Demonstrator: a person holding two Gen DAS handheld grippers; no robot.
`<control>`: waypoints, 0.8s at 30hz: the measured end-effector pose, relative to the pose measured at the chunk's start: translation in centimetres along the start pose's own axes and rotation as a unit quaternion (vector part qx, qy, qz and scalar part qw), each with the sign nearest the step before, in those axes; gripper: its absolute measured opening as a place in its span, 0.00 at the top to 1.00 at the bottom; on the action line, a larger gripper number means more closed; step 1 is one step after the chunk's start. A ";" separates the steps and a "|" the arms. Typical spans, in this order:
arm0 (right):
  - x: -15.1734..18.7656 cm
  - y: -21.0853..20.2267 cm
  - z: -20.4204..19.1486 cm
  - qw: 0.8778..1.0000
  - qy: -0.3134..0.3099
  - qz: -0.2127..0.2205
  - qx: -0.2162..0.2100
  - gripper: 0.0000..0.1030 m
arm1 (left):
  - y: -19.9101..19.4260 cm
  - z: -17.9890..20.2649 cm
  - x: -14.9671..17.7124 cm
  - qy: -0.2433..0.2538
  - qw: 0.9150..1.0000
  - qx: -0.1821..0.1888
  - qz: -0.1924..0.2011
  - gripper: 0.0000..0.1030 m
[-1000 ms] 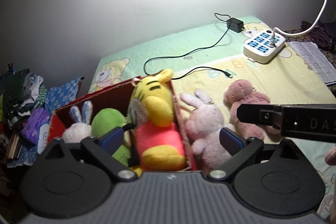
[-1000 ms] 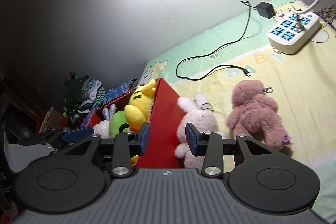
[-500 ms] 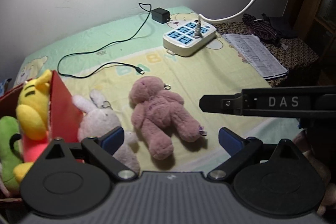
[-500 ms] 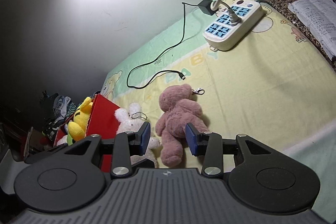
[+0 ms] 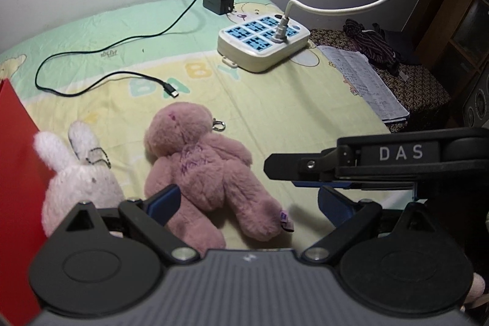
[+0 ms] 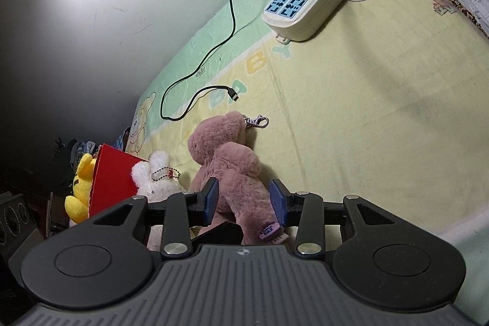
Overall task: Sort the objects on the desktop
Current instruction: 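Close the right tool on the pink teddy bear's head and lift it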
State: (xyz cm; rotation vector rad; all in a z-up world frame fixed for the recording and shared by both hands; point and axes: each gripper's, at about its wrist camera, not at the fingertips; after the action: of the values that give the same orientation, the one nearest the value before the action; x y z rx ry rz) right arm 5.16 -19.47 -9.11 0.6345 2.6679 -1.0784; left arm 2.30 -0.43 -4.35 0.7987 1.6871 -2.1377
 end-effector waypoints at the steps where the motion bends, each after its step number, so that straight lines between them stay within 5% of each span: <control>1: -0.1 0.3 0.1 1.000 0.003 -0.002 -0.002 0.60 | 0.4 -0.1 0.0 0.000 1.000 0.004 -0.003 0.06; 24: -2.1 6.2 -0.1 0.998 -0.010 -0.052 -0.046 0.58 | 4.3 -3.0 -0.8 -0.021 1.000 0.008 -0.005 0.07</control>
State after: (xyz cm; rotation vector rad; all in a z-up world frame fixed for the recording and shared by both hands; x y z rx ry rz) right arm 9.86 -16.08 -12.10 0.4703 2.7413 -0.9750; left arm 6.07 1.27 -7.72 0.7463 1.6579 -2.1626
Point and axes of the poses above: each gripper's, at about its wrist camera, not at the fingertips, and y roughly the way its jaws point, z to its right, x to its underside, and after that the axes turned 3 degrees about y, right-handed
